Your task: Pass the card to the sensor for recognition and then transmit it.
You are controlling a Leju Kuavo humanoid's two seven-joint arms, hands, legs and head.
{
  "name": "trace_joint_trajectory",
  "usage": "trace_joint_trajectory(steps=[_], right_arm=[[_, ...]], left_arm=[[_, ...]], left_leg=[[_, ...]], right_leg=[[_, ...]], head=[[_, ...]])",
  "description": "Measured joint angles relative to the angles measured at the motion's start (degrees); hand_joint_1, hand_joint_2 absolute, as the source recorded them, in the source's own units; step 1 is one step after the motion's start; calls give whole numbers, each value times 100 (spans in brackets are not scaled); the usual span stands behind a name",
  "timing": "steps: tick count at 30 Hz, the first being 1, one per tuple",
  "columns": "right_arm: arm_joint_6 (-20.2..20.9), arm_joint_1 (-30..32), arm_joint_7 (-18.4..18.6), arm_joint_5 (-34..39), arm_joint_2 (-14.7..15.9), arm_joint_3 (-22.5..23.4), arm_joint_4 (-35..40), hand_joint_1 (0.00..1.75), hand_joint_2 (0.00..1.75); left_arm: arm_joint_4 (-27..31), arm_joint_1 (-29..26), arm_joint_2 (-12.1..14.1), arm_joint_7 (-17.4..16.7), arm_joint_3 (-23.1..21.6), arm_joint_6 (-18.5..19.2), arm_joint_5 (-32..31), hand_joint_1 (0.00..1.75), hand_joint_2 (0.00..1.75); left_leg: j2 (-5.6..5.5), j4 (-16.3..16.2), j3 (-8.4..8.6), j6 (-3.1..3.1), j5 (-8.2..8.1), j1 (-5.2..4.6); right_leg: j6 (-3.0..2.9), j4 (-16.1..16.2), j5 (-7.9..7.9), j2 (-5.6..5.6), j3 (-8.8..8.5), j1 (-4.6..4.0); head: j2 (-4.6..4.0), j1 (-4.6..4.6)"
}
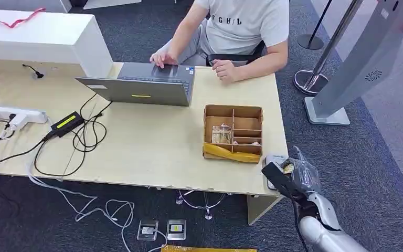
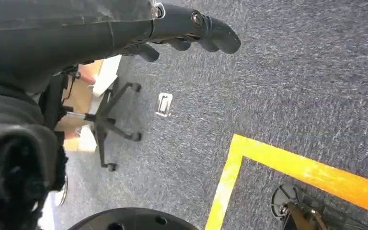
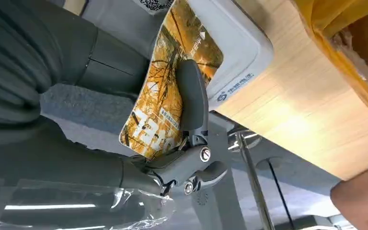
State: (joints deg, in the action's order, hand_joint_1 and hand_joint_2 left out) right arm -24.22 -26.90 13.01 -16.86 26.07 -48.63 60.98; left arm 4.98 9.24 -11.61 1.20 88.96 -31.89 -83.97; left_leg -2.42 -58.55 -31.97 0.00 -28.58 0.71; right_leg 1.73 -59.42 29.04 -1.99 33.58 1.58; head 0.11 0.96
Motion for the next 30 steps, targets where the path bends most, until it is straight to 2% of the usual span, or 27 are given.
trace_joint_trajectory(steps=[6, 11, 14, 17, 20, 25, 30], right_arm=[[-39, -11, -68, 271, -11, 242, -40, 175, 175], [166, -112, -62, 1251, 50, 615, 247, 175, 175], [177, -214, -256, 2372, 46, 817, 478, 175, 175], [131, -503, -219, 2949, 85, 955, 746, 175, 175], [57, -874, -146, 3054, 114, 982, 973, 175, 175], [61, -1809, 210, 3104, 127, 951, 1368, 175, 175], [77, -2175, 223, 3119, -4, 693, 1373, 175, 175]], left_arm=[[0, -1, 0, 28, 0, -11, -50, 0, 0], [0, -7, 2, -13, 0, -9, 35, 0, 0], [0, -8, 0, -77, 0, 0, 59, 0, 0], [0, -10, 0, -131, 0, 2, 26, 0, 0], [0, -12, -4, -184, 0, -2, 112, 0, 0], [0, -11, -33, -236, 0, -13, 304, 0, 0], [0, -4, -46, -232, 0, 7, 252, 0, 0]], left_leg=[[3, 0, 5, 0, 0, -1], [3, 0, 4, 0, 1, -2], [3, 0, -2, 0, 1, -2], [6, 0, -1, 0, 1, -1], [8, 0, -7, 0, 3, -2], [19, 0, -8, 0, 4, 0], [17, 0, -12, 0, 4, 1]], right_leg=[[0, 0, -3, -1, -7, 0], [0, 0, -4, 0, -7, 1], [-2, -1, -7, 0, -3, 2], [-3, -1, -7, -2, 1, 1], [-2, -3, -11, -4, 3, 2], [-5, -2, -15, -12, 9, -1], [-5, -3, -15, -11, 11, -1]], head=[[0, 0], [0, 0], [2, -2], [0, -4], [0, -2], [0, 2], [0, 0]])
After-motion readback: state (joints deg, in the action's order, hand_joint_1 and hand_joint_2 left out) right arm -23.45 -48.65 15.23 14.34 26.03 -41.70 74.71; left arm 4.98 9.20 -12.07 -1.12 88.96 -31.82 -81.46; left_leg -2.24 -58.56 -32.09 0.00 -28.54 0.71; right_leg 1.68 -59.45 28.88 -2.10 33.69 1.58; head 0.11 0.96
